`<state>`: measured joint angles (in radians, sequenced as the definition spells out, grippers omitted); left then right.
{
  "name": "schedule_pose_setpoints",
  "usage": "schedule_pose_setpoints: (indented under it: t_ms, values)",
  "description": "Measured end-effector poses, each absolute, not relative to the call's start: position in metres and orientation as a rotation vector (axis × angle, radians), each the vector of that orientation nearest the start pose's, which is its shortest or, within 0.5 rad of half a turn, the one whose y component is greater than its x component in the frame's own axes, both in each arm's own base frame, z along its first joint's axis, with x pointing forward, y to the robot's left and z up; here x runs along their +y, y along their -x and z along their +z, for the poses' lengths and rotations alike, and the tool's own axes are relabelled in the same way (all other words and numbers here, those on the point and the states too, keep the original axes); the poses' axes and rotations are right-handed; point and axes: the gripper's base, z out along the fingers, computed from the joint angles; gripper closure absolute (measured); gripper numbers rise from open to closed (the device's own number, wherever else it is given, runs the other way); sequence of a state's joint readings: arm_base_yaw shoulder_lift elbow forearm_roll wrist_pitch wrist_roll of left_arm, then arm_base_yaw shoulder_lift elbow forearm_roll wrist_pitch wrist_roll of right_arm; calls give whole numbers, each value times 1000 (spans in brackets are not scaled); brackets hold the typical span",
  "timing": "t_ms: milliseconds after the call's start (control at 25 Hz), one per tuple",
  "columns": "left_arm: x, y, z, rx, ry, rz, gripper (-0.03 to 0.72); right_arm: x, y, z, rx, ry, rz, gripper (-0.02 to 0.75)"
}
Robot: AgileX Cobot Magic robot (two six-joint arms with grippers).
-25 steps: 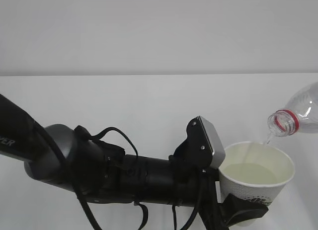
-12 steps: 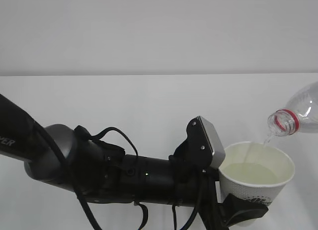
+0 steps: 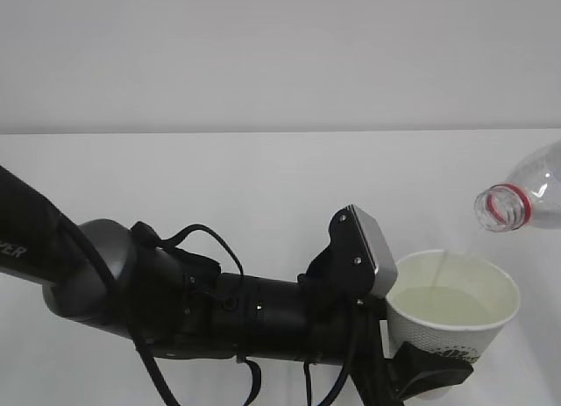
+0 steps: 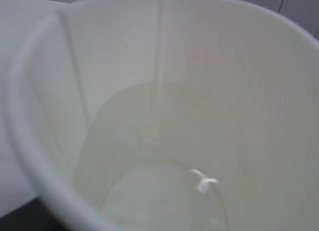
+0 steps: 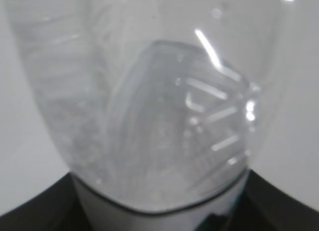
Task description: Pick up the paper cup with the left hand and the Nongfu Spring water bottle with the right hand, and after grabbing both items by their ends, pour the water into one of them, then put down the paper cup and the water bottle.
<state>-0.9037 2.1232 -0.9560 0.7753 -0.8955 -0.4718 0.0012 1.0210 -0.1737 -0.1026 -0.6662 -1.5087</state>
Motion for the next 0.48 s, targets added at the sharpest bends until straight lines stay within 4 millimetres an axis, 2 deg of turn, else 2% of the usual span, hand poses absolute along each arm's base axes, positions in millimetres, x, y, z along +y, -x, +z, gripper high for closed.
schedule_pose_setpoints:
  t_ms: [480]
  values:
    - [-337, -202, 106, 1553, -1296, -1094, 193, 6, -173, 218, 1323, 1167, -981, 276]
